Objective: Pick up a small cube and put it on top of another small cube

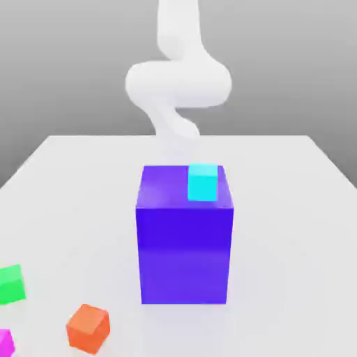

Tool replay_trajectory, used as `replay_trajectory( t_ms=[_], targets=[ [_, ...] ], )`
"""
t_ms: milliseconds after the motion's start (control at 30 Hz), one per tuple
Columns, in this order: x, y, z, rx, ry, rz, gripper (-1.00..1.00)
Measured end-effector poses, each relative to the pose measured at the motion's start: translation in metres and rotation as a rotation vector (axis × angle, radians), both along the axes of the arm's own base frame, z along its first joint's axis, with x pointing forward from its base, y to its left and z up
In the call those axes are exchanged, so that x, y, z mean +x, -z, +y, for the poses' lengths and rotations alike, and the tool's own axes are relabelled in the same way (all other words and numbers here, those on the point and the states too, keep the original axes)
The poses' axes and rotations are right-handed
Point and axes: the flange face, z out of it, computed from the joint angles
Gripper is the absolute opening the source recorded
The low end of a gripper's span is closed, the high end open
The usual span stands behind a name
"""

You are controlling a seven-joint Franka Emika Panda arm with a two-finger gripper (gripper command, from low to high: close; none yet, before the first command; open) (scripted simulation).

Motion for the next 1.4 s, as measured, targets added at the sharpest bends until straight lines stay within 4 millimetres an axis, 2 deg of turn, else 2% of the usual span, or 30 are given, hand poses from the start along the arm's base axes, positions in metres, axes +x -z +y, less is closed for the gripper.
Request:
replay_trajectory(
  t_ms=[133, 300, 467, 600, 733, 867, 1100, 1233, 1267, 1400],
  targets=[
    [0.048, 0.046, -0.031, 0.032, -0.010, 0.097, 0.00],
    [0.096, 0.111, -0.071, 0.063, -0.009, 0.209, 0.00],
    [0.131, 0.184, -0.112, 0.083, 0.002, 0.315, 0.00],
    [0.148, 0.245, -0.148, 0.091, 0.023, 0.398, 0.00],
    [0.155, 0.308, -0.182, 0.089, 0.044, 0.479, 0.00],
    [0.154, 0.371, -0.213, 0.075, 0.059, 0.561, 0.00],
    [0.128, 0.473, -0.272, 0.029, 0.095, 0.707, 0.00],
    [0.121, 0.535, -0.284, 0.014, 0.100, 0.737, 0.00],
    [0.120, 0.550, -0.284, 0.014, 0.101, 0.739, -1.00],
    [0.120, 0.550, -0.284, 0.015, 0.100, 0.739, -1.00]
  ],
)
